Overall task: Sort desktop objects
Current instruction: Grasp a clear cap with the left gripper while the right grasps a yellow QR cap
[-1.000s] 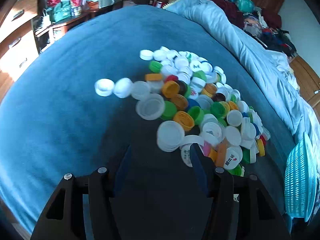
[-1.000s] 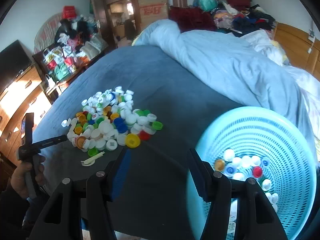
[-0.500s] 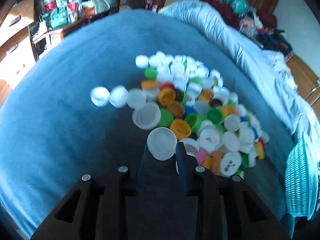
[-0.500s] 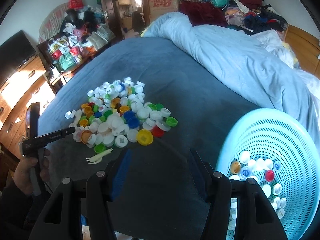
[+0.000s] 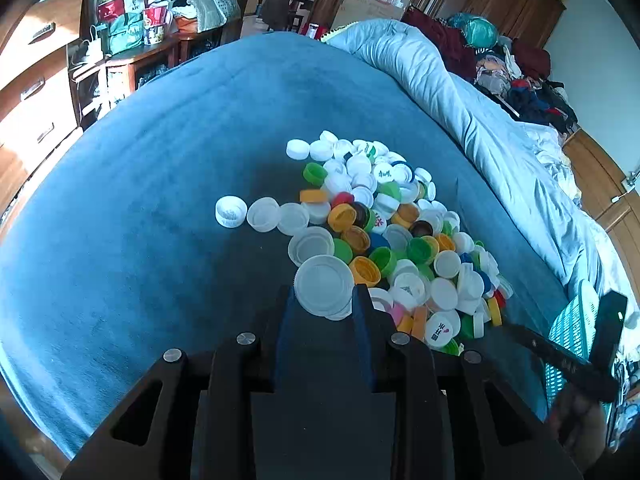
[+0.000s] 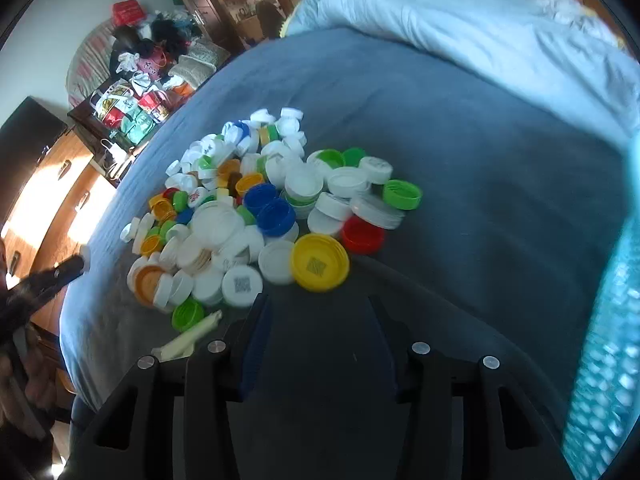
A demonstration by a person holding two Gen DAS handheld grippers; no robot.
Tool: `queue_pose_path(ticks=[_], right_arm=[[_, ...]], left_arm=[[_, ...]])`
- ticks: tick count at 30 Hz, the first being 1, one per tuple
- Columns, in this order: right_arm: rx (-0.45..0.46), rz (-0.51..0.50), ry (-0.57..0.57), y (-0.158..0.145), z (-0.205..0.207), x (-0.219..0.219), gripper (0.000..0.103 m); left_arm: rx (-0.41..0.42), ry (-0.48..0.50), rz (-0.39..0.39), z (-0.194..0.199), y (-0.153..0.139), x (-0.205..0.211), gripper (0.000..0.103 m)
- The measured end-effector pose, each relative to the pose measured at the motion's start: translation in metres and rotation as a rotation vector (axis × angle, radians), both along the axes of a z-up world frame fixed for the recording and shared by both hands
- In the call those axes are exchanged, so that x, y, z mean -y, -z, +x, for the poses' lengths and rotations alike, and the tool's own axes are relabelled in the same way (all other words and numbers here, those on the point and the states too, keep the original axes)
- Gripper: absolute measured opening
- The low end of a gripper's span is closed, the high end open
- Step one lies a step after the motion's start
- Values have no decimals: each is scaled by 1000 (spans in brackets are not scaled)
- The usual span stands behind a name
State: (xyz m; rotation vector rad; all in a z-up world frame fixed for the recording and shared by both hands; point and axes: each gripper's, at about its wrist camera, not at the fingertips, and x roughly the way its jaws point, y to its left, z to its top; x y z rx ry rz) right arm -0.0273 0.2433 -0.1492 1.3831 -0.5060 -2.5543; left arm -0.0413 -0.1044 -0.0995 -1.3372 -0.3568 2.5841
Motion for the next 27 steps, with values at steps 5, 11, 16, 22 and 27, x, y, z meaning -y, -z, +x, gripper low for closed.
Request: queue_pose_path(ticks=[5,11,16,22,27], right_arm=[[19,-53,39,15,-24,-4,52],[30,13,34,27,-29,4,44],[-15,70,38,5,-16,8,43],[-164,251,-6,-68,19,27,43],[-266,332,-2,-119,44,27,43]], left_arm=[[1,9,12,-2,-2,-2,24],[-6,24,11,-3,-6,-11,24],[-23,23,5,-1,-15,-14,24],[-62,27,-16,9,-36,-27,24],[-102,57,-46,20,-57,-48,24]])
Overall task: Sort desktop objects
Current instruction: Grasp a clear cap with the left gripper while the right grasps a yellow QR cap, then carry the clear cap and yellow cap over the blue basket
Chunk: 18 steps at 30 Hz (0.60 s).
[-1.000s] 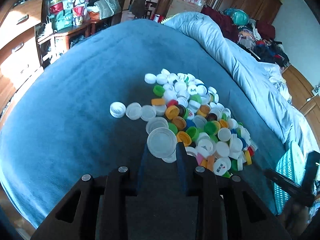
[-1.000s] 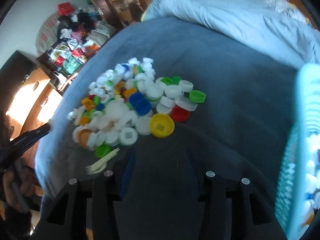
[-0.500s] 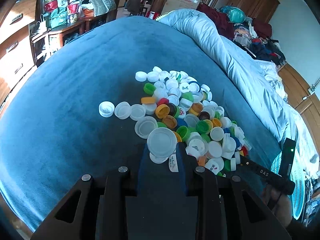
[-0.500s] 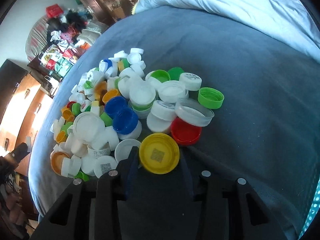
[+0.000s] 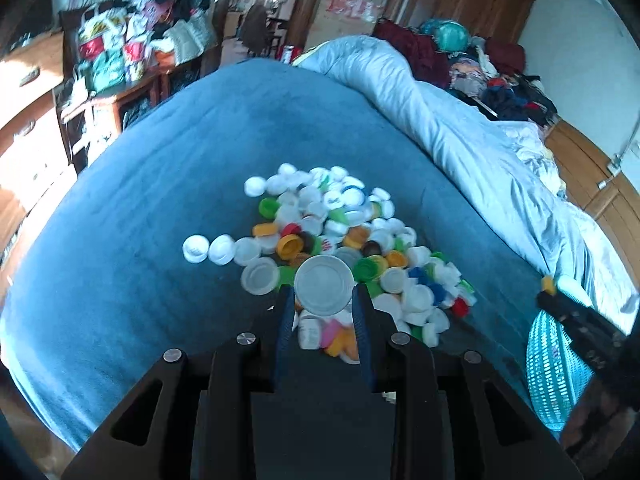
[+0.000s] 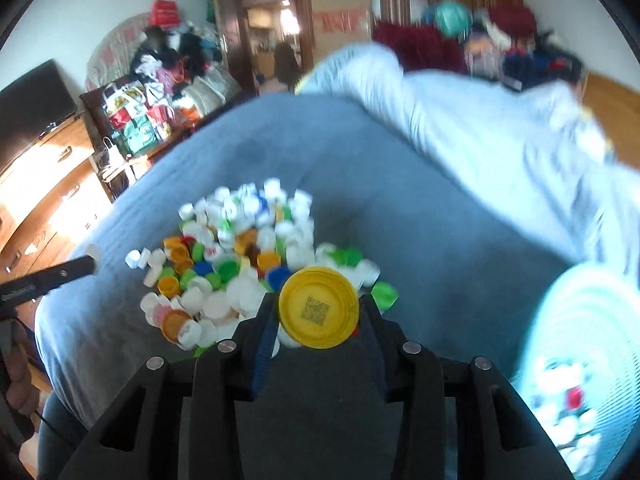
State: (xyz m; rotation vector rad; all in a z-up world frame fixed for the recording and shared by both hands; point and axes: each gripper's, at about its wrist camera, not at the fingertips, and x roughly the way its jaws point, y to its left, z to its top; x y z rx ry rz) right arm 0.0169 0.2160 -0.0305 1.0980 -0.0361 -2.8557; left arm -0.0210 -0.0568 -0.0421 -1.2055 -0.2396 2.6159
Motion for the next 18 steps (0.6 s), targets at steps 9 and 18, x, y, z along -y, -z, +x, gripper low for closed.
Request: queue_pose_path(ticks=[9,18], right_arm=[[-75,23,68,-52,42,-29,44],[-128,65,166,-79,82,-69,44]], left_arm=[[-68,107,3,20,-42,-53,24],[-121,286,36,41,-76,-135,24]])
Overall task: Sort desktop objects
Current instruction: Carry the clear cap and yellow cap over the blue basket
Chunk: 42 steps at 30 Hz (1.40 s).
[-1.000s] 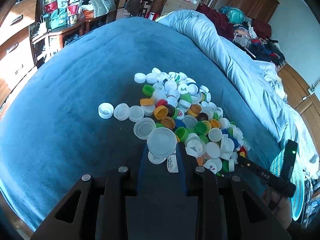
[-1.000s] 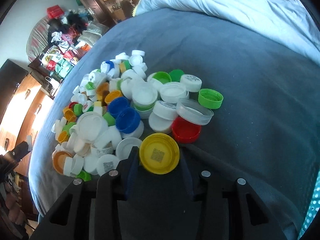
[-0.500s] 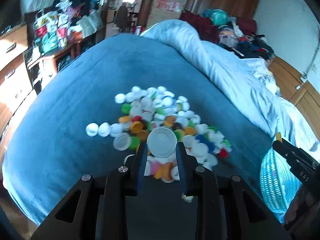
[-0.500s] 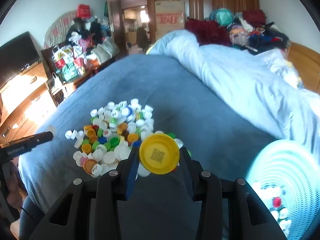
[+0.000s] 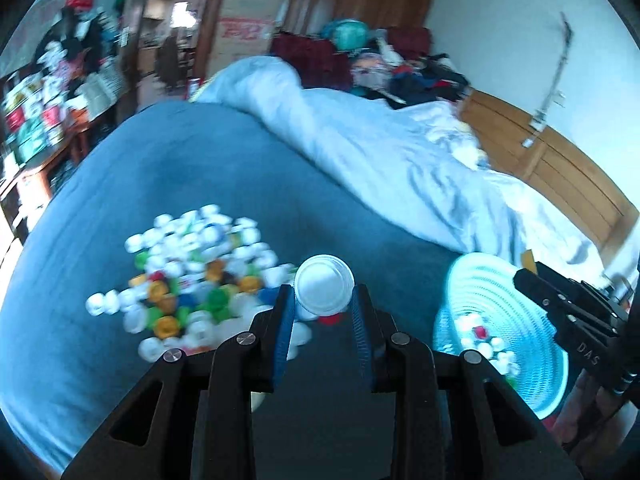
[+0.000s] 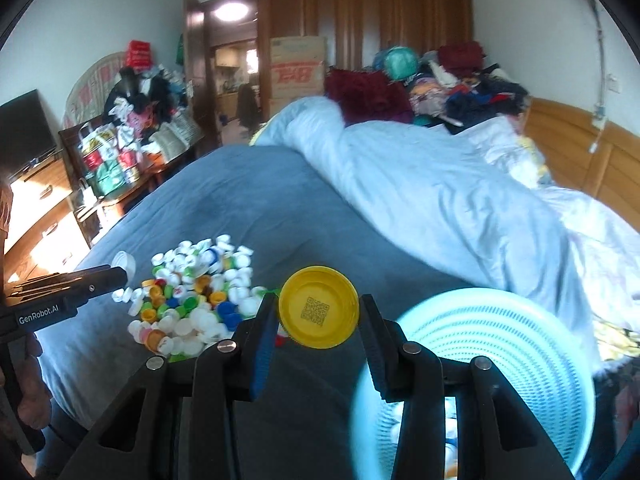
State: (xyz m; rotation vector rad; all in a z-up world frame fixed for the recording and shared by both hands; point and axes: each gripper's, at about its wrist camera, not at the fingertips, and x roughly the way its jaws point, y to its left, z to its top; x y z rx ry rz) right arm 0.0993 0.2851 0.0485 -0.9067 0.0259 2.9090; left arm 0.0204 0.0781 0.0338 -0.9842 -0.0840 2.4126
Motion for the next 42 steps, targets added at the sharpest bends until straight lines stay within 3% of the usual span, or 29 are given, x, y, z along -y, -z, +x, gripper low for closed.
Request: queue_pose_path(ticks=[20,31,42], right_arm=[[-12,-2,179,-23,61,-88,44],[33,-24,240,-15,75,-118,44],[86,-56,270,5,75,-140,44]], left_arm=[[-4,263,16,33,-39,-150,24],[89,384,-24,45,-28,-216,24],[161,431,-78,46,-11,-251,24]])
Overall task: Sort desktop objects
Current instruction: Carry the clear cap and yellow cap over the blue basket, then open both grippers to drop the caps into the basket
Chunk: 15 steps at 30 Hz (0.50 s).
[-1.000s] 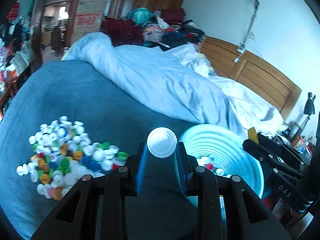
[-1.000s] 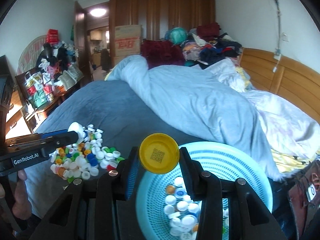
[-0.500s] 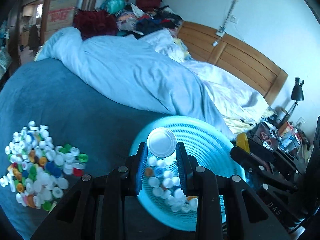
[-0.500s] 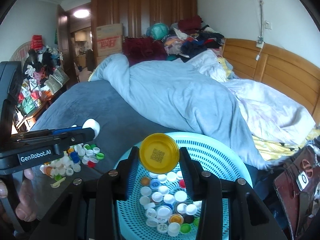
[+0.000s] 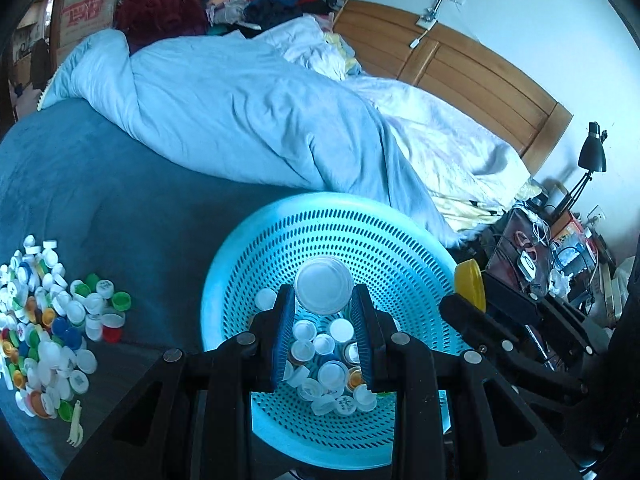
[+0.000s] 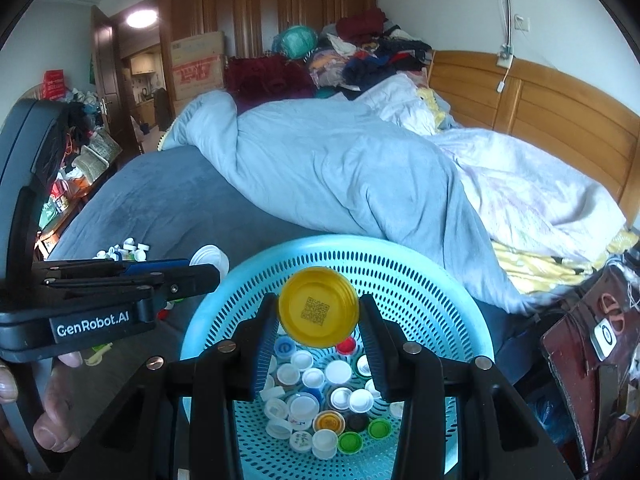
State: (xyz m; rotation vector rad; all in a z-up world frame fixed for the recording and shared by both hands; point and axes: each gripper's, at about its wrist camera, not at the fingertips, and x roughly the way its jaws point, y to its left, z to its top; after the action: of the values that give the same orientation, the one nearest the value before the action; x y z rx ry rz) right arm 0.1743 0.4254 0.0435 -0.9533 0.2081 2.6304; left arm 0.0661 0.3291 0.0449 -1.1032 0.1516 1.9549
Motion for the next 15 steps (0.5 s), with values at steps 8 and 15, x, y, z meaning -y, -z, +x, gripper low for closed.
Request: queue_pose_path(ticks=[8,15], right_arm=[[10,-16,9,7,2,-8,44],[15,-24,12,11,2,-11,44]], left_arm=[[2,23,-19,5,6,-14,24],[2,29,-26,7,8,-20,24]])
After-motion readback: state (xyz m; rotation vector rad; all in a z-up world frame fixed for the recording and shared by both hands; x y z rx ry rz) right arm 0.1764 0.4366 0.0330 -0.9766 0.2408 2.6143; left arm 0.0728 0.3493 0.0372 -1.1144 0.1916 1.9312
